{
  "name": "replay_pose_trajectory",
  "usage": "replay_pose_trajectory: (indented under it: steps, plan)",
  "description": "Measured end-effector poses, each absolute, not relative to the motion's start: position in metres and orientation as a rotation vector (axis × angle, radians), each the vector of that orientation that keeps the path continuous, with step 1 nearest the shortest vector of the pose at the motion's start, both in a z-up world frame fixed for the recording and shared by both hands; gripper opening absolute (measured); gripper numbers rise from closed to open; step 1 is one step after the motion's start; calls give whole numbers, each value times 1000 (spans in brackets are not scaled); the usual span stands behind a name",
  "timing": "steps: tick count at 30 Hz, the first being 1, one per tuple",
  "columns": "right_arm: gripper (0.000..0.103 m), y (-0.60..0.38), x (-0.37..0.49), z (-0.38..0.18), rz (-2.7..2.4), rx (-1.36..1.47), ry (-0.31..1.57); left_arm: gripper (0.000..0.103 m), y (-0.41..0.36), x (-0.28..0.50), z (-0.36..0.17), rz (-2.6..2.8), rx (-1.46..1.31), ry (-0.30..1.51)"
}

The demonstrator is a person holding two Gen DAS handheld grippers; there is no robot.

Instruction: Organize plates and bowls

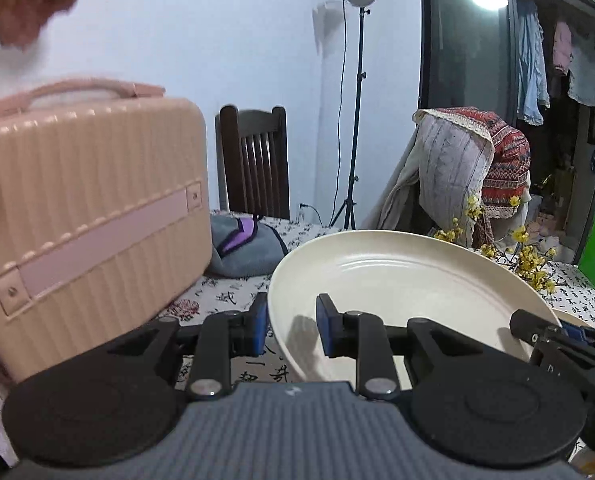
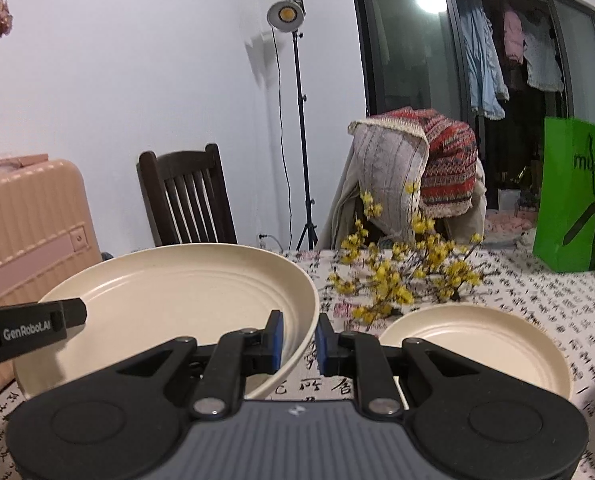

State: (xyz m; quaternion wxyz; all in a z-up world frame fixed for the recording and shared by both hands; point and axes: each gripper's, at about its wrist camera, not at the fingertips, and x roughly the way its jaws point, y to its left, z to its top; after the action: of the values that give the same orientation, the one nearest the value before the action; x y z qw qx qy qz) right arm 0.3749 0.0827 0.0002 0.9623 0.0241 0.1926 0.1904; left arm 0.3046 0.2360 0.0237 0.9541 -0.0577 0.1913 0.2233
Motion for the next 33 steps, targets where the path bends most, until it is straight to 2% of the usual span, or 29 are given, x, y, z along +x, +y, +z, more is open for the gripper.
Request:
replay_pose_trajectory:
  steps: [17,33]
  plan:
    - [16,27,332,36,353,79,347,25,185,261,64,393,-96,321]
    - [17,-20,290,42,325,92,335,25,144,225,71,336,-87,313]
